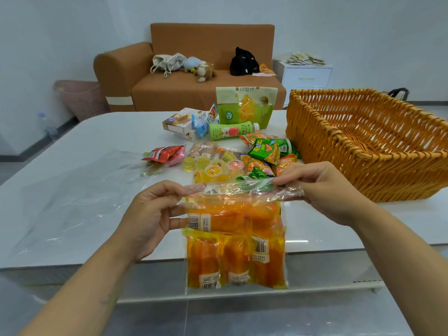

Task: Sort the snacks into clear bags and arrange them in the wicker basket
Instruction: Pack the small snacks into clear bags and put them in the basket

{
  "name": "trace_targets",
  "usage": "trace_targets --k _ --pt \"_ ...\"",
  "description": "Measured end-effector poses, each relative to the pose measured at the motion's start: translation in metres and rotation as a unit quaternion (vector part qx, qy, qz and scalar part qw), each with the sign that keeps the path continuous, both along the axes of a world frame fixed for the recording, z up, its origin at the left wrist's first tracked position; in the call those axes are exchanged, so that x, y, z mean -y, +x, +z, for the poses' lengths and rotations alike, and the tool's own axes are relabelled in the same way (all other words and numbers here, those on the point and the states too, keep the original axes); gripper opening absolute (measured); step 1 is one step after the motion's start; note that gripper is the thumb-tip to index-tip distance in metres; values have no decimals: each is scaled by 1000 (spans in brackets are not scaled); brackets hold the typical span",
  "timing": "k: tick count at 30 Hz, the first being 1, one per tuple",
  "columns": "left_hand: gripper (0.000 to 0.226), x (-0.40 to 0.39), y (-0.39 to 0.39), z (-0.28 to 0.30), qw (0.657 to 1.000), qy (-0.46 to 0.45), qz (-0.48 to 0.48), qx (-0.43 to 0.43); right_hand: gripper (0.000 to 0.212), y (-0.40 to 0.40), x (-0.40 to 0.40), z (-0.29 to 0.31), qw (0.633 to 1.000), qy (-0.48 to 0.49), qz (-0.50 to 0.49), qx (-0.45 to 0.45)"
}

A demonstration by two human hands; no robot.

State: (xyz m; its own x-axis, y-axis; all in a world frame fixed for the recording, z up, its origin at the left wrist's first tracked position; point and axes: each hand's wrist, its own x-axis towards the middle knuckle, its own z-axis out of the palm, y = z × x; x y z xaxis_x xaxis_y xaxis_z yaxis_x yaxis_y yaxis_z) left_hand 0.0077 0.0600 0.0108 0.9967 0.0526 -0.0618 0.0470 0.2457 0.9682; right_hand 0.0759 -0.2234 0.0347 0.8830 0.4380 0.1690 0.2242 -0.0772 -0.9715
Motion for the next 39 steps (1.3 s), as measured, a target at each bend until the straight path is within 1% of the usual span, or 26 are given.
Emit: trace_targets --k 1,3,5,8,13,15,17,19,20,23,25,26,27,28,29,30,31,33,35,37,38,39 --pt "49 -1 1 -1 1000 -1 6 -6 24 1 -2 -1 1000 -5 -1 -1" --pt "39 -3 5 -4 1000 -2 11 -18 32 4 -6 -5 1000 -6 -10 -11" --pt "34 -3 8 -6 999 -6 14 -30 38 8 -10 -8 999 -5 -29 -20" --pt "34 -5 13 -10 999 -6 19 -45 33 13 -16 -14 998 -14 -57 -25" --pt "26 -9 21 -19 995 -23 37 -89 30 19 -25 -22 993 -87 -84 0" --pt "28 -10 24 -21 993 -38 60 -95 27 21 -28 -25 991 -100 -92 10" --pt "28 -7 26 -21 993 -5 73 -97 26 24 -30 -27 990 -99 -95 18" --pt "18 -4 29 -24 990 80 79 -88 28 27 -30 -31 991 -94 -91 22" --pt "22 -3 29 -24 986 113 87 -82 29 29 -29 -33 991 -94 -91 21" --pt "40 2 28 -22 982 140 106 -75 25 35 -23 -33 993 -81 -83 7" --pt "38 6 28 -21 980 147 118 -65 22 34 -24 -24 994 -65 -81 39" --pt "35 7 28 -21 979 154 125 -56 24 31 -27 -19 987 -88 -98 89" --pt "34 9 28 -22 977 159 130 -47 25 25 -34 -13 971 -125 -126 160" --pt "35 11 27 -22 976 167 132 -41 29 17 -43 -10 946 -163 -145 239" --pt "38 13 26 -20 976 172 132 -36 36 6 -54 -10 919 -198 -145 309" --pt "41 15 24 -20 976 171 131 -29 43 -7 -66 -13 896 -238 -124 353" --pt "46 16 23 -19 978 162 127 -22 51 -20 -78 -20 878 -287 -88 373" --pt "59 17 21 -20 983 142 120 -17 67 -41 -93 -37 843 -397 -20 363" --pt "75 16 22 -23 984 125 121 -39 78 -49 -97 -50 812 -469 -4 348" --pt "87 12 21 -28 988 71 115 -80 82 -45 -94 -53 811 -497 -3 309" --pt "89 10 21 -30 988 43 107 -99 85 -40 -90 -55 819 -504 -1 274" --pt "86 8 20 -32 988 25 97 -114 89 -35 -85 -56 831 -502 -3 240"
